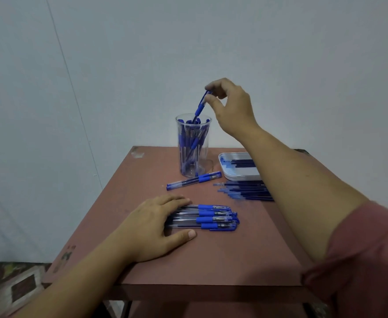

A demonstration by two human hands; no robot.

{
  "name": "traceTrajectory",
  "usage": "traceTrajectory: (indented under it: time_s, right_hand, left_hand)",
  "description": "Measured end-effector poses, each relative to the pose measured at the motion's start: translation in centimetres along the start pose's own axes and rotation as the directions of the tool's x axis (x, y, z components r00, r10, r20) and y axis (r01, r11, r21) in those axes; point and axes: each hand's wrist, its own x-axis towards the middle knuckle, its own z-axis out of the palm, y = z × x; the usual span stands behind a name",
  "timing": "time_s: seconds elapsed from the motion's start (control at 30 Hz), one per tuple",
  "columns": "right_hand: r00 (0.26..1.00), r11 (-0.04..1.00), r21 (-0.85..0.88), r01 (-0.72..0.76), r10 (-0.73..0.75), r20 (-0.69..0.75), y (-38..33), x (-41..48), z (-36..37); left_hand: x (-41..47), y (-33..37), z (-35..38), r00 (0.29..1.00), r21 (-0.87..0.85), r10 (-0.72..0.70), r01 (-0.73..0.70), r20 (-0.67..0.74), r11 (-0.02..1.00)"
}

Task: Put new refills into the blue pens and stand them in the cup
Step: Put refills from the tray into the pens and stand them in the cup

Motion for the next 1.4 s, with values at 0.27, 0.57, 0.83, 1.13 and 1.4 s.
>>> traceTrajectory:
  time_s: [0.27,0.57,0.83,1.13,1.4]
  right_hand:
    - [0.967,0.990,-0.137,-0.018,0.052,0.249,1.4,-2.5,2.2]
    - [0.983,0.988,-0.141,0.057,-0.031,0.181,2.6,-6.4,0.1]
    - [0.790,0.910,-0.397,0.123,0.152,0.594,5.4,-9.9,-0.1]
    - [0.751,0.857,-0.467,0.220,0.157,0.642,5.3,-9.7,1.3]
    - [0.772,0.890,-0.406,0.208,0.106,0.627,3.8,-9.6,1.0]
  left_hand:
    - [0.1,-0.3,0.1,1.000,-0.006,0.013,-0.013,-0.010,1.000]
    - [0.1,-0.5,0.2,1.000,-0.019,0.017,-0.017,-0.018,1.000]
    - [0.2,-0.4,0.3,0.999,-0.023,0.025,-0.026,-0.038,0.999]
    - [0.3,-0.5,0.4,0.998,-0.021,0.037,-0.038,-0.051,0.999]
    - [0.2,0.0,-0.1,0.986,0.027,0.065,-0.061,-0.152,0.998]
